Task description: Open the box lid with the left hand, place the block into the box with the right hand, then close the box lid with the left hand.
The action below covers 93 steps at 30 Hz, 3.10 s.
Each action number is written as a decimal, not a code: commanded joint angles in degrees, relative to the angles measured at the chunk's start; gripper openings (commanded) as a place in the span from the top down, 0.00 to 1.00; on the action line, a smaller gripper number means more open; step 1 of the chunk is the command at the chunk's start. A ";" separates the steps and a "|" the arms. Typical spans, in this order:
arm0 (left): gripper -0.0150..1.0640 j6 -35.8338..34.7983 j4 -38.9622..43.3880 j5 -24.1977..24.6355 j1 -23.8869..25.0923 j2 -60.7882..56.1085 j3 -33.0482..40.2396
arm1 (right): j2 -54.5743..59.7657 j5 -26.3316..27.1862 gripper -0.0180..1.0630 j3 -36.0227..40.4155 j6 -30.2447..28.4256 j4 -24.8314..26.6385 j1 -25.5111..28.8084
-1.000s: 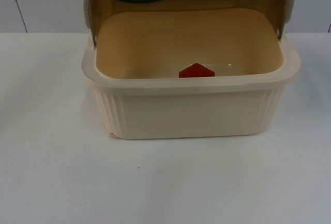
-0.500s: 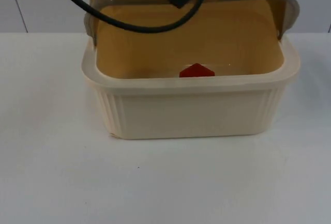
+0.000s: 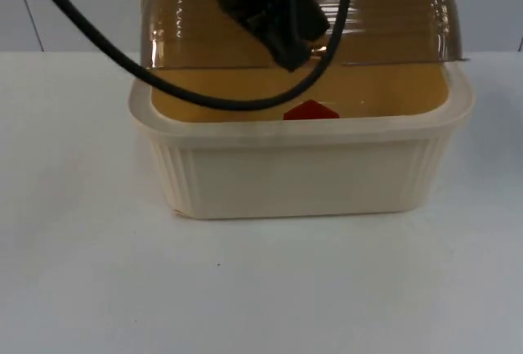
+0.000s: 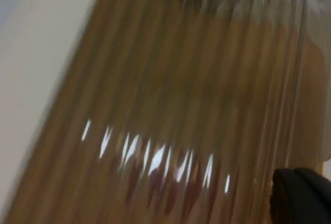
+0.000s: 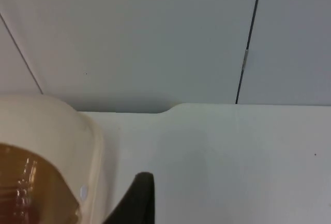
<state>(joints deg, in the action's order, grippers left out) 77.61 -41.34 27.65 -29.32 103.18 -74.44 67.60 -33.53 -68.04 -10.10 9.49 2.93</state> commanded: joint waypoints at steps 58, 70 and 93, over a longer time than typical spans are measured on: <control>0.99 -29.02 -6.56 -19.64 29.04 -34.00 10.93 | -0.52 -1.20 0.09 0.22 -0.16 1.31 -0.28; 0.99 -37.78 -5.83 -15.72 32.27 -29.80 15.97 | -0.52 -1.22 0.09 0.22 -0.44 1.62 -0.28; 0.94 -54.88 19.90 -14.47 29.86 -27.09 15.75 | -0.52 -1.22 0.09 0.22 -0.44 1.74 -0.28</control>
<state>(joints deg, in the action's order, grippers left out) 23.94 -22.23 13.81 0.85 76.26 -58.74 67.60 -34.71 -68.04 -10.22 11.05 2.75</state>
